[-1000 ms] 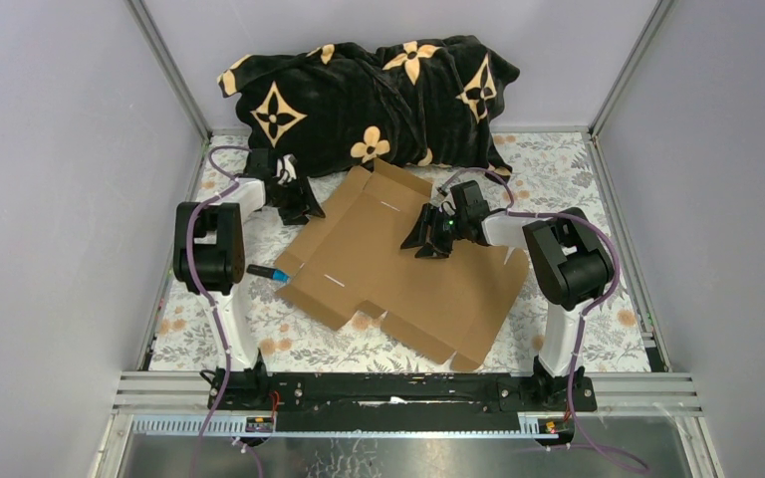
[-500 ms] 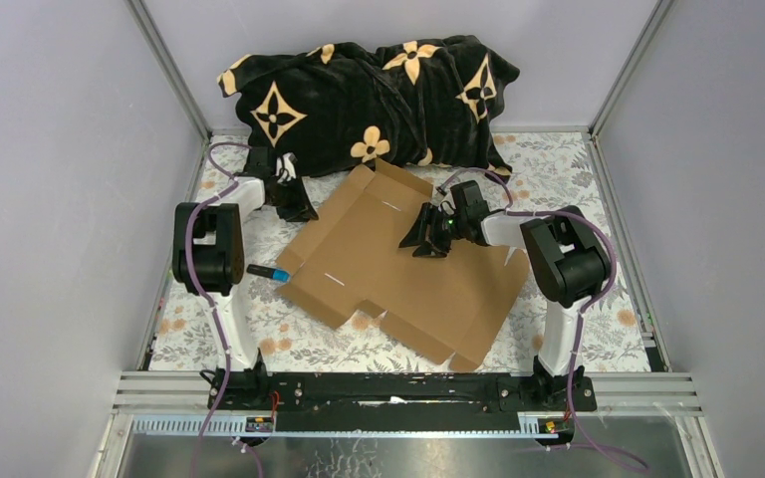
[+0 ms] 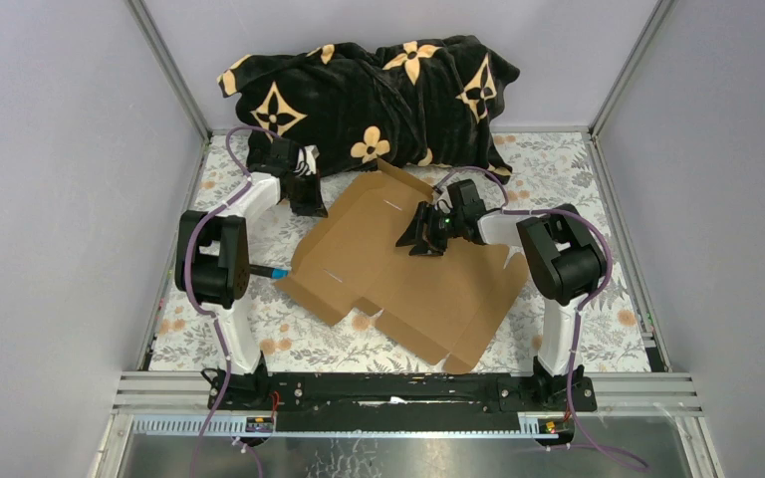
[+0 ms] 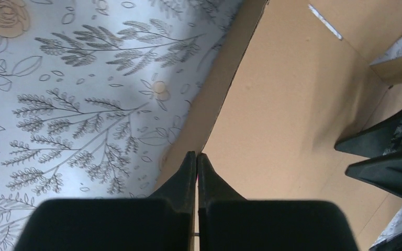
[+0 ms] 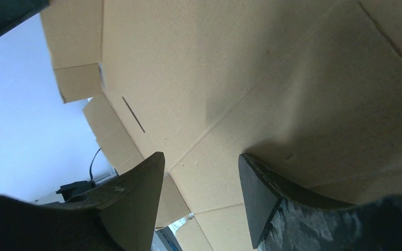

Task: Fold the paper box

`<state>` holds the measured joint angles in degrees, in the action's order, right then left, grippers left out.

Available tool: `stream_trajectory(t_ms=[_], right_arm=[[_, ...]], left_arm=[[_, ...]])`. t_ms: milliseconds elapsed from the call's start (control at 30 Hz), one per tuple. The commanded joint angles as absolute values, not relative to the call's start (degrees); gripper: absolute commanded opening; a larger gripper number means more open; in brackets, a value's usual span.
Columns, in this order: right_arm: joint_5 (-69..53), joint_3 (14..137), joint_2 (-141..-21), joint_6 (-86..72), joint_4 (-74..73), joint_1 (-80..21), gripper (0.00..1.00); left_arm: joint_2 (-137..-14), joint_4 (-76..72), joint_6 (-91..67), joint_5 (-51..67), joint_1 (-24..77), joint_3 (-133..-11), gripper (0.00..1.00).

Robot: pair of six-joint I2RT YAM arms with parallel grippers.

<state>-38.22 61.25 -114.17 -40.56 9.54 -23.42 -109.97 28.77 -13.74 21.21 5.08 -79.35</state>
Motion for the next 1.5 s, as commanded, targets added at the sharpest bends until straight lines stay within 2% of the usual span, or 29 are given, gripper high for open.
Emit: stream_trajectory(t_ms=[0, 300, 500, 733, 1167, 1467], right_arm=[[-31.45, 61.93, -115.41, -35.67, 5.10, -26.33, 0.63], [-28.71, 61.08, -105.45, -29.02, 0.36, -27.19, 0.63], [-20.75, 60.31, -95.42, -20.05, -4.71, -34.20, 0.62], [-18.23, 59.20, -92.15, -19.79, -5.99, -35.15, 0.62], [-21.17, 53.05, -90.92, -24.70, -3.44, -35.15, 0.63], [-20.36, 53.45, -88.16, -25.99, -4.93, -34.72, 0.63]], left_arm=[[-105.73, 32.89, -13.46, 17.24, 8.63, -81.28, 0.00], [-100.18, 34.18, -12.03, 7.88, 11.51, -84.67, 0.00], [-98.53, 34.34, -10.91, 3.13, 13.31, -88.65, 0.00], [-97.51, 35.41, -7.74, -3.60, 17.06, -92.49, 0.00], [-87.80, 35.60, -6.05, -10.89, 26.91, -84.04, 0.00], [-82.56, 32.78, -4.11, -16.26, 28.71, -79.86, 0.00]])
